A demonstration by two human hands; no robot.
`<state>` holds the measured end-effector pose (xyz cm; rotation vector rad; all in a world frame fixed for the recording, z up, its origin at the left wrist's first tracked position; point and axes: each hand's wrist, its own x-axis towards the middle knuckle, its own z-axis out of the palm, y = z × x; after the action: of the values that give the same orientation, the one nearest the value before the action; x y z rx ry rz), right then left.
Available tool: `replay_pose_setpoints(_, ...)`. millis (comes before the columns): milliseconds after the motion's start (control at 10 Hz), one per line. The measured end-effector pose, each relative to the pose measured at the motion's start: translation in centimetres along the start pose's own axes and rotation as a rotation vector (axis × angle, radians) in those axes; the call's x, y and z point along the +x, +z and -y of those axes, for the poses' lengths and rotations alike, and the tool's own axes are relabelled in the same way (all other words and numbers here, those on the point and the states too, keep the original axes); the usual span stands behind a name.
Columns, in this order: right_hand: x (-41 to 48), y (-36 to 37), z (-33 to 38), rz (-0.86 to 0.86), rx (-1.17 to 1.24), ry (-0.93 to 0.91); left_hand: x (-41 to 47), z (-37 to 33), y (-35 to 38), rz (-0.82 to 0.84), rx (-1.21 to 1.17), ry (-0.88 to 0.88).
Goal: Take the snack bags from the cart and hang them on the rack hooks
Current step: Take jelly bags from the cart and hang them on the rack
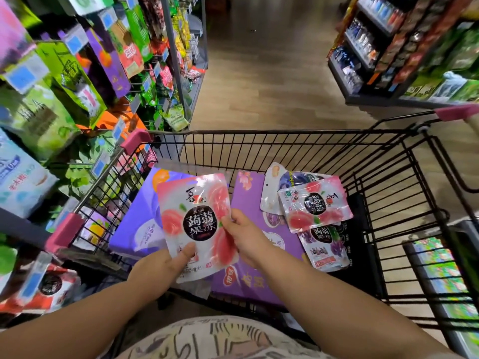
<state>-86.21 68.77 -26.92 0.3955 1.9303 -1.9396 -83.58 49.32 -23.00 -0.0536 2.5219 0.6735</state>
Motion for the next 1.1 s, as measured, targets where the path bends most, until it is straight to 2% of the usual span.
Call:
replay_pose_setpoints(100, 0.3, -0.5, -0.3, 0.002, -0.059, 0.043, 0.0, 0.2, 0.2, -0.042, 0.023, -0.043)
replay_pose_setpoints(200, 0.7, -1.7, -0.3, -0.068, 0.017, 0.102, -0.2, -0.3, 0.2, -0.079, 0.116, -0.034)
replay_pose_setpoints(300, 1.4, -5.2, -0.4, -0.424, 0.035, 0.099, -0.5, -0.9, -0.1, -0.082, 0.159, -0.015)
replay_pose_setpoints(400, 1.3, -9.9, -0.9, -0.682, 0.074, 0.166, -0.7, -1.1, -0.1, -0.084, 0.226, -0.001)
replay_pose_setpoints(500, 0.6, -12.9, -1.2, -0.744, 0.228, 0.235, -0.3, -1.0, 0.3, -0.064, 0.298, 0.007)
replay_pose_setpoints(600, 0.5, -14.2, -1.8, -0.726, 0.37, 0.269, 0.3, -0.3, 0.9, -0.112, 0.3, -0.006)
replay_pose_setpoints(700, 0.7, -14.6, -1.7, -0.731, 0.464, 0.265, -0.1, -1.0, 0.3, -0.056, 0.299, -0.024)
replay_pose_setpoints(800, 1.4, -14.9, -1.4, -0.801, 0.728, 0.288, 0.5, -0.4, 0.9, -0.024, 0.368, -0.03)
replay_pose_setpoints(900, 2.3, -15.5, -2.0, -0.798, 0.728, 0.289, 0.8, -0.1, 1.0, -0.056, 0.336, -0.065)
replay_pose_setpoints(1000, 3.0, -15.4, -2.6, -0.768, 0.58, 0.301, 1.1, -0.1, 1.5, -0.097, 0.335, -0.071)
replay_pose_setpoints(1100, 3.6, -15.1, -2.1, -0.858, 0.556, 0.358, 1.2, 0.4, 1.5, -0.051, 0.427, -0.03)
